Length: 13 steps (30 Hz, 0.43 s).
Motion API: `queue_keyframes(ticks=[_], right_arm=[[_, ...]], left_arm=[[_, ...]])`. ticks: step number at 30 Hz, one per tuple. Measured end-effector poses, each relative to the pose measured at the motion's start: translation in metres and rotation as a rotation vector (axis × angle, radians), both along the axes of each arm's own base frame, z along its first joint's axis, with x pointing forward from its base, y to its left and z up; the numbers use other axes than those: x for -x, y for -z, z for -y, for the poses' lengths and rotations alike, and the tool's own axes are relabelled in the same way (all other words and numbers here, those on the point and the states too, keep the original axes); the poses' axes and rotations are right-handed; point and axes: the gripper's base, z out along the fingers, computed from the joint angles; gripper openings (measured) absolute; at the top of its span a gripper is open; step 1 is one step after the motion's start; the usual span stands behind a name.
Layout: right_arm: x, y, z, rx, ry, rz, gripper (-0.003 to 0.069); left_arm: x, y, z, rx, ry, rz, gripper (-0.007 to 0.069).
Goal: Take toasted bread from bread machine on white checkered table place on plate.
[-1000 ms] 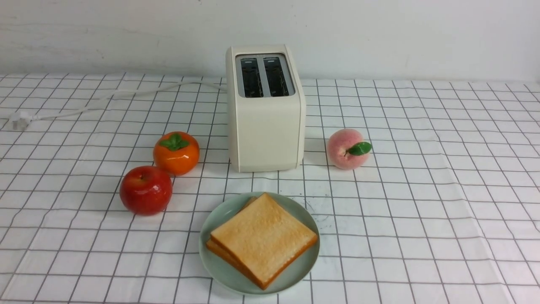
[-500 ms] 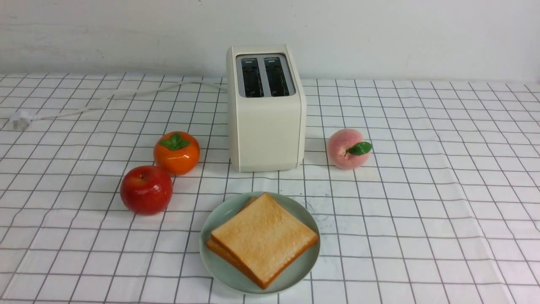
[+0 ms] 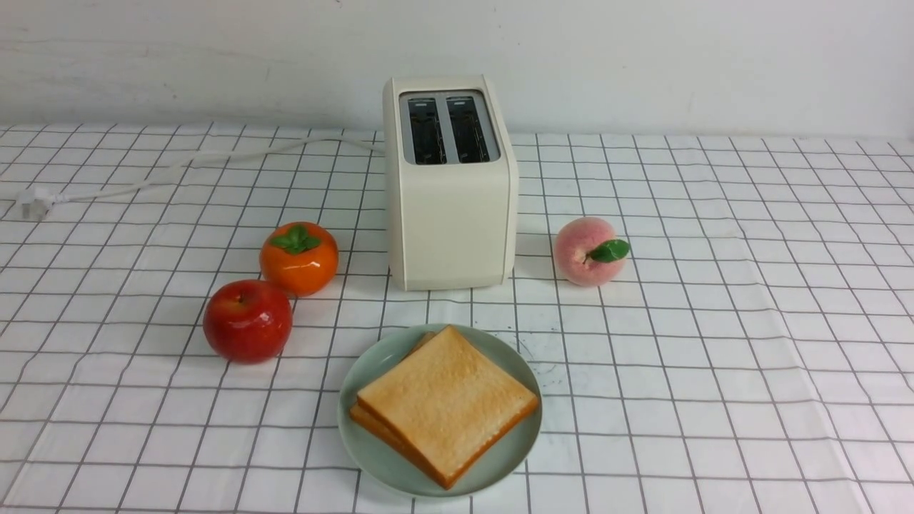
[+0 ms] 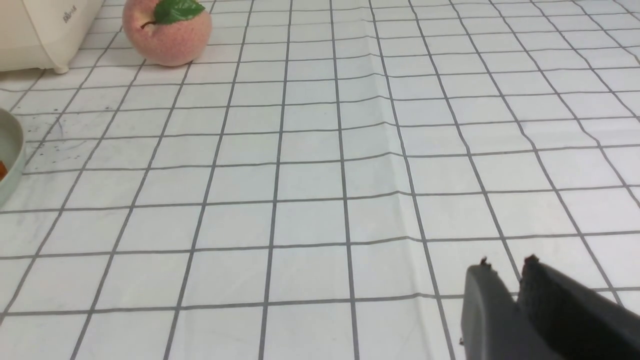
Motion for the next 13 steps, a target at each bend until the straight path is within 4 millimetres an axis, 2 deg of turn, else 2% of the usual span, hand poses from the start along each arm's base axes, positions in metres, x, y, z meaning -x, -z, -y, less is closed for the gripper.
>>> queue_keyframes(ticks=[13], right_arm=[[0.0,0.0,0.0,0.0,0.0,0.0,0.0117]], left_arm=[[0.0,0.0,0.0,0.0,0.0,0.0,-0.0002]])
